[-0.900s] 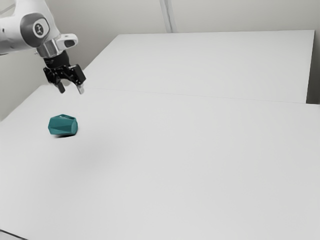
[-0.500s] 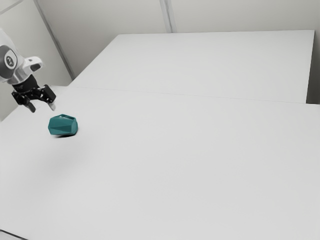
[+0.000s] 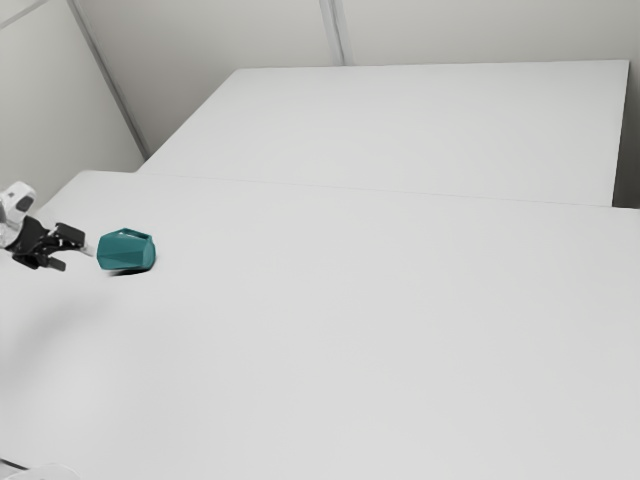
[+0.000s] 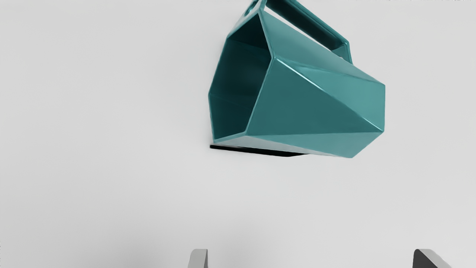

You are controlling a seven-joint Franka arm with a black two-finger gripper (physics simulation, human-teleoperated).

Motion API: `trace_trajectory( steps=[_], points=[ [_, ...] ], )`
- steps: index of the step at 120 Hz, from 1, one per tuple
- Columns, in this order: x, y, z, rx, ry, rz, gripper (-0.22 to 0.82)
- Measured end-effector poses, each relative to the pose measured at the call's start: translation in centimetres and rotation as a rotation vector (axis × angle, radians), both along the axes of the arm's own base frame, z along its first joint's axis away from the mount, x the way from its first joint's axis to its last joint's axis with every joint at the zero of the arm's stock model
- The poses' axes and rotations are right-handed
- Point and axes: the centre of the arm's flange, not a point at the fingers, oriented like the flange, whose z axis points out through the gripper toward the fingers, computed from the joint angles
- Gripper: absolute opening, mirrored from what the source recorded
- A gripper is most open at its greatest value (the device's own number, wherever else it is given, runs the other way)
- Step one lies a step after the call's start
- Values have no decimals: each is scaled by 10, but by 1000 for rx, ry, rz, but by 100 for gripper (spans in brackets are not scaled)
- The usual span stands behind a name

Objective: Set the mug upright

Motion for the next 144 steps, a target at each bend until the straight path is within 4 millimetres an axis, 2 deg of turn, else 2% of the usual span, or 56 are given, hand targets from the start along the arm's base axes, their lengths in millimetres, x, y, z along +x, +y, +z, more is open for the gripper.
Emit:
trace_trajectory(
  steps=[7, 19, 40, 52, 84, 112, 144],
  points=[
    [7, 10, -2, 18, -44, -25, 60],
    [7, 33, -6, 38, -125, -65, 60],
    [14, 65, -25, 57, -262, -175, 60],
    [17, 72, -39, 82, -297, -236, 60],
    [35, 52, -49, 155, -362, -396, 60],
    [31, 31, -71, 170, -371, -448, 60],
    [41, 19, -71, 210, -402, -506, 59]
  ],
)
